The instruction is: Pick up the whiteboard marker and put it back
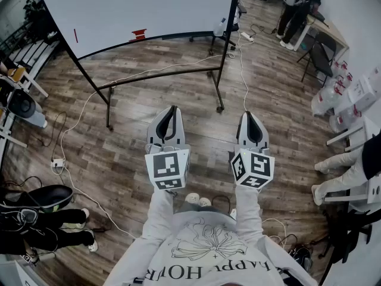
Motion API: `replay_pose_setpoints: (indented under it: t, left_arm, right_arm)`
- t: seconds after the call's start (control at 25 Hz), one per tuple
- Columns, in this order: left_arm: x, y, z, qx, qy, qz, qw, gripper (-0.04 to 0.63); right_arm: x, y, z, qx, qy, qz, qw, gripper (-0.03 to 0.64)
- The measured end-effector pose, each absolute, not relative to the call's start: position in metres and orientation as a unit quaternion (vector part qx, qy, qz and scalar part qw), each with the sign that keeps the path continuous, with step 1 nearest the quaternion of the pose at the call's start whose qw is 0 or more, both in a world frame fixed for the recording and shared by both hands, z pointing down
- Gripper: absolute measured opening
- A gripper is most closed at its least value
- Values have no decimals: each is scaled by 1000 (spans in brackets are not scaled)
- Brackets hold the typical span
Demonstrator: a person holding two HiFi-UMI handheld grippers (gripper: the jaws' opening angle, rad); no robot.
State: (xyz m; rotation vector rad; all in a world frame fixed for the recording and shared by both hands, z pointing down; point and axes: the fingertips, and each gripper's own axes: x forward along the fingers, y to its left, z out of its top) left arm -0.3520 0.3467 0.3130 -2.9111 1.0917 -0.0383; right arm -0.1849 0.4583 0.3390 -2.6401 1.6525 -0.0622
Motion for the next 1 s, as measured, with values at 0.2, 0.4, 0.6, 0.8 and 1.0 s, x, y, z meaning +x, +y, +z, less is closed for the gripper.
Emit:
replay_pose_setpoints:
  t: [0.2, 0.4, 0.6, 0.8, 1.0]
  left_arm:
    - [-351, 341, 313, -936, 351, -12, 14, 12]
    - [-348, 334, 314, -937, 349, -13, 18, 12]
    - [-351, 322, 323, -937, 348, -19, 17, 12]
    - [-345, 309, 335, -940, 341, -30, 13, 12]
    - [-328, 291, 343, -939, 342, -39, 7, 12]
  right_arm:
    - [-184, 452, 338, -847, 531, -20, 13, 3]
    - [-181, 445, 341, -848, 530, -21, 13, 3]
    - [-186, 434, 351, -850, 526, -25, 17, 5]
    - [-183, 423, 365, -851, 523, -37, 11, 5]
    - [-163, 405, 372, -851, 523, -52, 23, 5]
